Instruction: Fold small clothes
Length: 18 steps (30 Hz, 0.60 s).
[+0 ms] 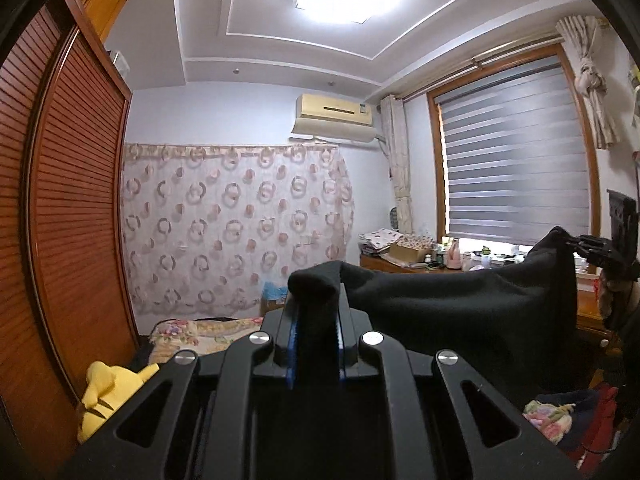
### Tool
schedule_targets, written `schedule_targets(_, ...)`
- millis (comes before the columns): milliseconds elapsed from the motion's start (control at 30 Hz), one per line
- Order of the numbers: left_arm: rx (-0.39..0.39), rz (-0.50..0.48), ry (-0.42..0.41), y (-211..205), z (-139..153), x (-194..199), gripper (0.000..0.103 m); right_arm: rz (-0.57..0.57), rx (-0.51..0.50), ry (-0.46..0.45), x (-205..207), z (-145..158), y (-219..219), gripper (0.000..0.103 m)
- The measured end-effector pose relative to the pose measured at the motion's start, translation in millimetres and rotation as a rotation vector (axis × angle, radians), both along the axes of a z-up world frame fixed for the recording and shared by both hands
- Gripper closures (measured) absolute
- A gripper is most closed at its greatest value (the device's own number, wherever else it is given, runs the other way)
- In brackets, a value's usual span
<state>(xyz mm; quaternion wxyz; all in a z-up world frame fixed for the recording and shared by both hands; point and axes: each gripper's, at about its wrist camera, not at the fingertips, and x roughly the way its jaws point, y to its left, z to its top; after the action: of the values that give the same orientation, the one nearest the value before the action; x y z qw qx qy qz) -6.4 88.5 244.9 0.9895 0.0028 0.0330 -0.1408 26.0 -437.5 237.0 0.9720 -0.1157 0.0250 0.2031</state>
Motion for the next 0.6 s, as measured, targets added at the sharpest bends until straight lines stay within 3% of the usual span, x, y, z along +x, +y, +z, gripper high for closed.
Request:
schedule_targets(133,0.036,0.028,0.08,-6,-8,53,0.091,-0.03,-0.024,0.034,41,5,8,0.093)
schedule_targets(267,0.091,0.061,0.192,-17,-52,123,0.085,-0.075,-0.072,0.136,108,-25,25,0.093)
schedule_targets(400,0.174,0.092,0.354,-27,-127,219,0.079,-0.137,-0.079,0.269,211,-90,36,0.09)
schedule_targets(467,0.192,0.105,0.44,-27,-159,253,0.075,-0.196,-0.103,0.352,261,-127,37,0.078)
schedule_targets(533,0.189,0.12,0.523,-30,-183,273,0.065,-0.294,-0.142,0.449,303,-169,38,0.077)
schedule_targets(600,0.183,0.114,0.559,-33,-201,270,0.062,-0.341,-0.14,0.514,323,-200,32,0.076)
